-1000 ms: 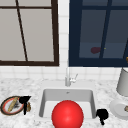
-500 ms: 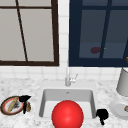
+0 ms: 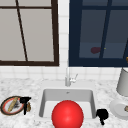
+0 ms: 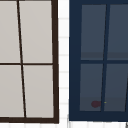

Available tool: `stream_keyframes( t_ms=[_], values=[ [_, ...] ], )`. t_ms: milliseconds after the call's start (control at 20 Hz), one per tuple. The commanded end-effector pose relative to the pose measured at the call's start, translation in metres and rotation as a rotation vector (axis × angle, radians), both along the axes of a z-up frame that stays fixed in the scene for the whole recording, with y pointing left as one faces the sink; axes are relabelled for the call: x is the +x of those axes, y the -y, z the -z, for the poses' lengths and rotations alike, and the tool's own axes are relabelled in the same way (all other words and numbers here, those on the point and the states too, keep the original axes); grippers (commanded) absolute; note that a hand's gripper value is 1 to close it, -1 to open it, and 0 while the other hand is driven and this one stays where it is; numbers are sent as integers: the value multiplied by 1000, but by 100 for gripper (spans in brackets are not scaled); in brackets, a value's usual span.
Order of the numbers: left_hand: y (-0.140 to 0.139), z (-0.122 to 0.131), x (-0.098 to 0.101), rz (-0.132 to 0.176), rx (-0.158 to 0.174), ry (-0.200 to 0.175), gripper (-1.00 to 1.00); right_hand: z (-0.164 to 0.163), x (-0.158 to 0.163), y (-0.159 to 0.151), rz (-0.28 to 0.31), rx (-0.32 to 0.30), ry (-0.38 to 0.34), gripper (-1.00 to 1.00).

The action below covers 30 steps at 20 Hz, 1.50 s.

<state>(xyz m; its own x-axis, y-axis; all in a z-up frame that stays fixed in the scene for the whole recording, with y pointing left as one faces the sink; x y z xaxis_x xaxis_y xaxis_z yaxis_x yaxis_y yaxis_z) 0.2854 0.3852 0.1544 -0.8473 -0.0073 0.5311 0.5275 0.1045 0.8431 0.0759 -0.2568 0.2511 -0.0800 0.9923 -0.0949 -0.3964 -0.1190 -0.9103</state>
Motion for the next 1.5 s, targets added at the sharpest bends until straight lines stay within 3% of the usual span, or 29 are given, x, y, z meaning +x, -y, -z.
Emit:
stream_keyframes(
  t_ms=[0,300,450,700,850,950,1000,1050,1200,1300,1350,1450],
  values=[
    [-4,11,4,4,0,-25,-100,0,0,0,0,0,0,0],
    [-16,28,16,2,0,-42,-100,0,0,0,0,0,0,0],
    [-20,27,28,1,-2,-89,-100,0,0,0,0,0,0,0],
    [-19,31,42,0,5,-66,-100,0,0,0,0,0,0,0],
    [-20,33,37,11,7,-13,-100,0,0,0,0,0,0,0],
    [-20,32,30,23,-1,3,-100,0,0,0,0,0,0,0],
    [-20,30,27,28,-3,15,100,0,0,0,0,0,0,0],
    [-22,29,28,53,10,20,100,0,0,0,0,0,0,0],
    [-23,26,21,51,2,49,100,0,0,0,0,0,0,0],
    [-22,26,22,25,1,45,100,0,0,0,0,0,0,0],
    [-23,25,19,17,2,65,100,0,0,0,0,0,0,0],
    [-24,24,17,-11,0,71,100,0,0,0,0,0,0,0]
  ],
)
